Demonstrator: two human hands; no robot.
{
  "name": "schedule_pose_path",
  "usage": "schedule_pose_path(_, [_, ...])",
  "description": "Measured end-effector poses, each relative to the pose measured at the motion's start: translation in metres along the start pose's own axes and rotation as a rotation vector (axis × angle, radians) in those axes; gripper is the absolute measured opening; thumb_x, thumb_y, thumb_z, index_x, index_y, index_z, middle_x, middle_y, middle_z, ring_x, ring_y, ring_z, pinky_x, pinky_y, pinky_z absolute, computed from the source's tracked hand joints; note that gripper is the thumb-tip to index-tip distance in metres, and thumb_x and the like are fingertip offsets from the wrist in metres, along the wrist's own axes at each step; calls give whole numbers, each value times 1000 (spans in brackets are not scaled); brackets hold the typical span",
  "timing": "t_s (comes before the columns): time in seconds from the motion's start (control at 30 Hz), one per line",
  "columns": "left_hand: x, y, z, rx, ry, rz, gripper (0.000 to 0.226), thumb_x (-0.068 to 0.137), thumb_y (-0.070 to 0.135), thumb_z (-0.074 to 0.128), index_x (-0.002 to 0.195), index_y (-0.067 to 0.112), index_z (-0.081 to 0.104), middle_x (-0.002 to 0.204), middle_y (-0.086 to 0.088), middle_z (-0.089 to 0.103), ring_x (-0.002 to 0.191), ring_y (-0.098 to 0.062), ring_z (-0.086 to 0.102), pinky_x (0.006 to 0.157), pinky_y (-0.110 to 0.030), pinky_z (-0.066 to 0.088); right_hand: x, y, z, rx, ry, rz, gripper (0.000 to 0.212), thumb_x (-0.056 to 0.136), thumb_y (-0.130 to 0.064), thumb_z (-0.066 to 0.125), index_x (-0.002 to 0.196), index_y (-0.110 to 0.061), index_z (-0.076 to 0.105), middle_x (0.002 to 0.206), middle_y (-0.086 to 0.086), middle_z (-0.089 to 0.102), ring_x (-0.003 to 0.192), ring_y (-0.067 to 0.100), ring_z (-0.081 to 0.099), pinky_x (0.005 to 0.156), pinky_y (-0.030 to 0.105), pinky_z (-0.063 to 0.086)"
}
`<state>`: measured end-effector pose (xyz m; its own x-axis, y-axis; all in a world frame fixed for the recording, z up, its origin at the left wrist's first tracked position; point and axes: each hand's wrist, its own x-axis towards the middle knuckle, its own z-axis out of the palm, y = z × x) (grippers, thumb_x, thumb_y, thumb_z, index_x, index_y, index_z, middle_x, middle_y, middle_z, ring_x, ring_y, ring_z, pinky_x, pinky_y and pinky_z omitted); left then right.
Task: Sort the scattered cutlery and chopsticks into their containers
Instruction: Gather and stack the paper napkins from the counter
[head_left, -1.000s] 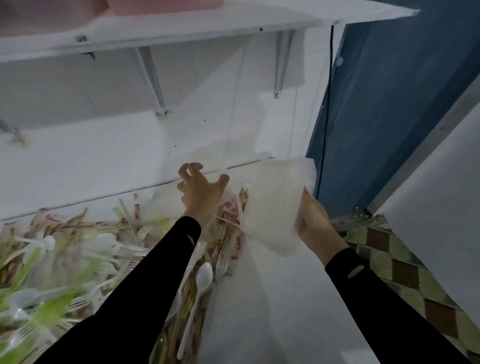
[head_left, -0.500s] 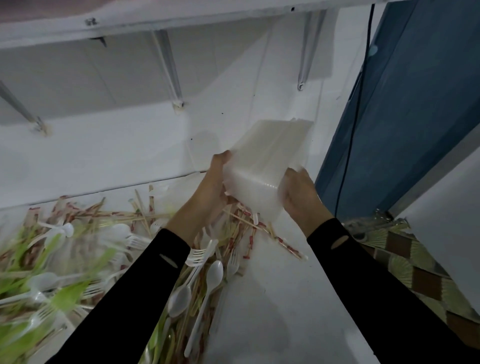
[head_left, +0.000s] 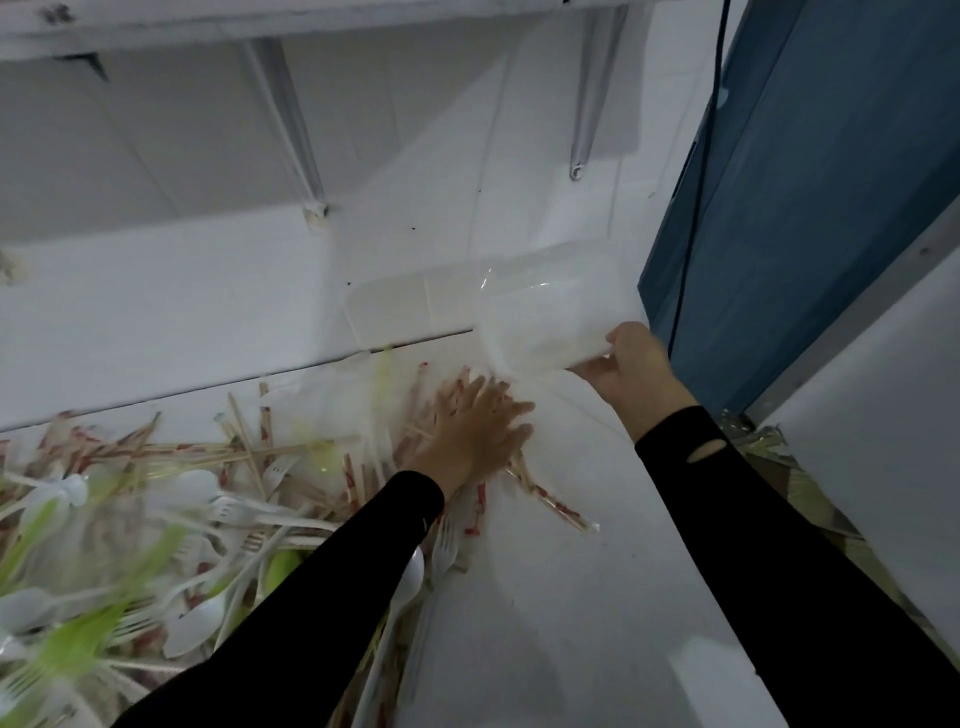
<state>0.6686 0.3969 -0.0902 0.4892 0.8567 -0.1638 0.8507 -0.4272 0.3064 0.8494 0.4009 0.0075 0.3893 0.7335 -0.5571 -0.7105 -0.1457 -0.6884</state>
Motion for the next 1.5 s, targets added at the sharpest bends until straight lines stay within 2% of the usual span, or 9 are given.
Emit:
schedule_pose_path(0.2, [-22,-6,2,136,57,-60,53,98,55,35,144,31,39,157,0,25,145,-28,16,117,-54,13,9,12,20,-120,-26,-1,43,95,2,45,137,-5,50,124,9,51,95,29,53,51,41,59])
schedule_pose_path(0.43, [-58,-27,6,36,189,-114,44,92,48,52,122,16,53,133,-6,44,123,-31,44,99,-40,41,16,30,42,-168,16,12,41,100,-3,44,141,-8,42,135,8,40,110,34,45,62,36,61])
schedule_pose_path(0.67, [-68,-34,-15,7,357,-165,44,94,52,36,122,26,59,138,2,50,131,-25,41,103,-41,33,28,41,38,-207,2,74,44,103,-16,45,146,-10,39,124,7,38,87,27,49,74,42,61])
schedule_pose_path(0.77, [-73,-54,-36,-150,412,-324,33,98,44,43,122,26,56,135,4,51,127,-21,41,102,-39,32,29,39,42,-263,-39,36,45,106,-17,35,150,-11,31,139,11,38,106,30,52,80,45,60])
schedule_pose_path(1.0, [-99,-135,-51,-247,230,-870,72,91,56,53,141,6,39,144,-22,37,135,-42,32,109,-49,28,34,35,44,-246,-75,88,21,106,-24,37,87,-18,43,118,8,41,95,30,52,66,38,62])
schedule_pose_path(1.07, [-102,-146,-49,-173,196,-872,89,87,65,54,143,-1,35,142,-25,41,133,-41,36,109,-47,29,30,38,39,-197,-86,119,13,105,-30,43,106,-20,52,132,7,39,114,34,47,70,42,62])
schedule_pose_path(1.13, [-103,-150,-50,-183,213,-843,96,84,64,60,144,-4,31,141,-24,44,132,-38,41,108,-45,33,28,44,33,-178,-82,118,51,100,-44,51,145,-23,40,156,6,24,137,35,32,89,49,56])
schedule_pose_path(1.37, [-97,-150,-59,-721,331,-872,80,77,36,82,137,-2,45,124,-13,62,116,-28,59,92,-30,45,-21,95,20,-526,-94,112,52,96,-28,56,144,-17,39,134,6,45,115,23,48,98,41,46])
schedule_pose_path(1.5, [-110,-135,-79,-1214,613,-715,31,95,21,64,121,4,62,92,-6,60,85,-20,56,75,-25,50,-57,119,15,-734,-246,19,42,96,-18,52,137,-17,47,132,5,47,104,17,51,90,35,42])
